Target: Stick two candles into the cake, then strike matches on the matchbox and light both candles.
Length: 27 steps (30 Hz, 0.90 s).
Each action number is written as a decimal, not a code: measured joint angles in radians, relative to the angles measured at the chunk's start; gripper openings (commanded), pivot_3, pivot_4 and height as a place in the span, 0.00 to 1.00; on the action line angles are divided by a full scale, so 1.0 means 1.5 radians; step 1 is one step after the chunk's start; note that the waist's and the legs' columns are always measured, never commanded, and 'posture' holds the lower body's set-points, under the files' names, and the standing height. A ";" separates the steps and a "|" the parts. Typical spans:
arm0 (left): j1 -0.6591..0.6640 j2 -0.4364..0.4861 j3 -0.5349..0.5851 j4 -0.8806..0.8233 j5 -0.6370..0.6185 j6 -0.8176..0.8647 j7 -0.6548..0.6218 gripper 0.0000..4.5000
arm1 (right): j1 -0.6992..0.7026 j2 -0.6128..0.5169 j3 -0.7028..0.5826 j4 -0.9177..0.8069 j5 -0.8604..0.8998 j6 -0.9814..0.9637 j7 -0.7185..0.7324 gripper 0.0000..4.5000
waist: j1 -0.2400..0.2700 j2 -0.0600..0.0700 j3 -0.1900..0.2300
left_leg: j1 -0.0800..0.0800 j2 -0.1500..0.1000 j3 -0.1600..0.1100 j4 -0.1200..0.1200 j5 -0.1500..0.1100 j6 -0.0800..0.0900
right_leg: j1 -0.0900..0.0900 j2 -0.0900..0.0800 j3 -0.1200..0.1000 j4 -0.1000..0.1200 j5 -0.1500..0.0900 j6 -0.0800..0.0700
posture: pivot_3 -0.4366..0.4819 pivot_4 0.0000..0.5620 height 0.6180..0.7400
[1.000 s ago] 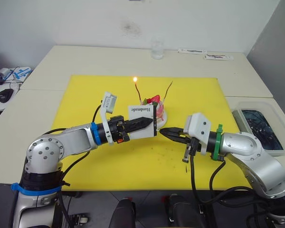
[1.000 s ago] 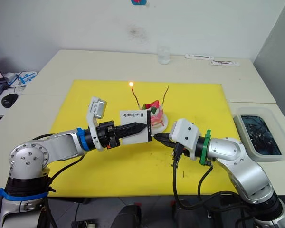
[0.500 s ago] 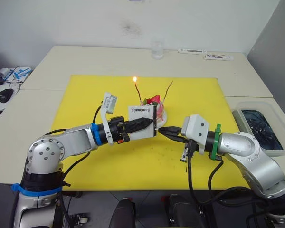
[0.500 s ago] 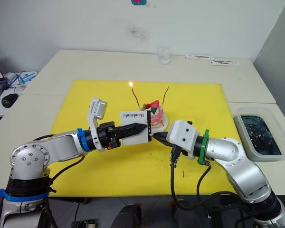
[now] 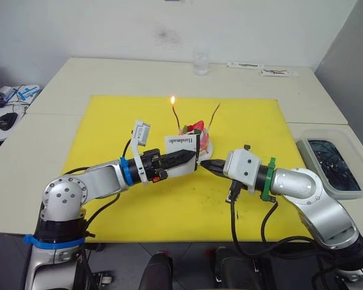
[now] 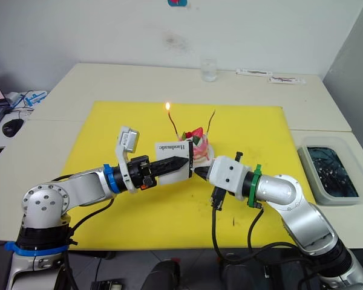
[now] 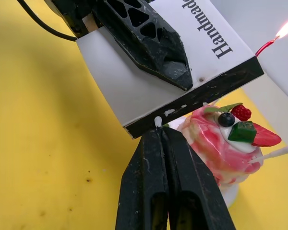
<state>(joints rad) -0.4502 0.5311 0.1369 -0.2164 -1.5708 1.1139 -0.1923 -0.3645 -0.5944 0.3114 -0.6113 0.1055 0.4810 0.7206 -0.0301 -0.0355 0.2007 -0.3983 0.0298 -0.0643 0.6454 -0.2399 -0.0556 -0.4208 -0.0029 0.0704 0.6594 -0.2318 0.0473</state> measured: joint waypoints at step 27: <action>0.010 0.107 -0.003 -0.035 0.099 0.004 -0.161 0.00 | 0.024 0.069 -0.203 -0.060 0.338 0.270 -0.012 0.00 | -0.001 0.000 0.000 | 0.000 0.000 0.000 0.000 0.000 0.000 | 0.000 0.000 0.000 0.000 -0.001 -0.001 | 0.48 0.27 1.00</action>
<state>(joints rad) -0.4345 0.6919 0.1330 -0.2693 -1.4225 1.1203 -0.4336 -0.3286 -0.4903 0.0074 -0.7006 0.6122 0.8853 0.7021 -0.0319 -0.0356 0.2006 -0.3983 0.0300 -0.0648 0.6447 -0.2399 -0.0556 -0.4209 -0.0028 0.0700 0.6595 -0.2326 0.0458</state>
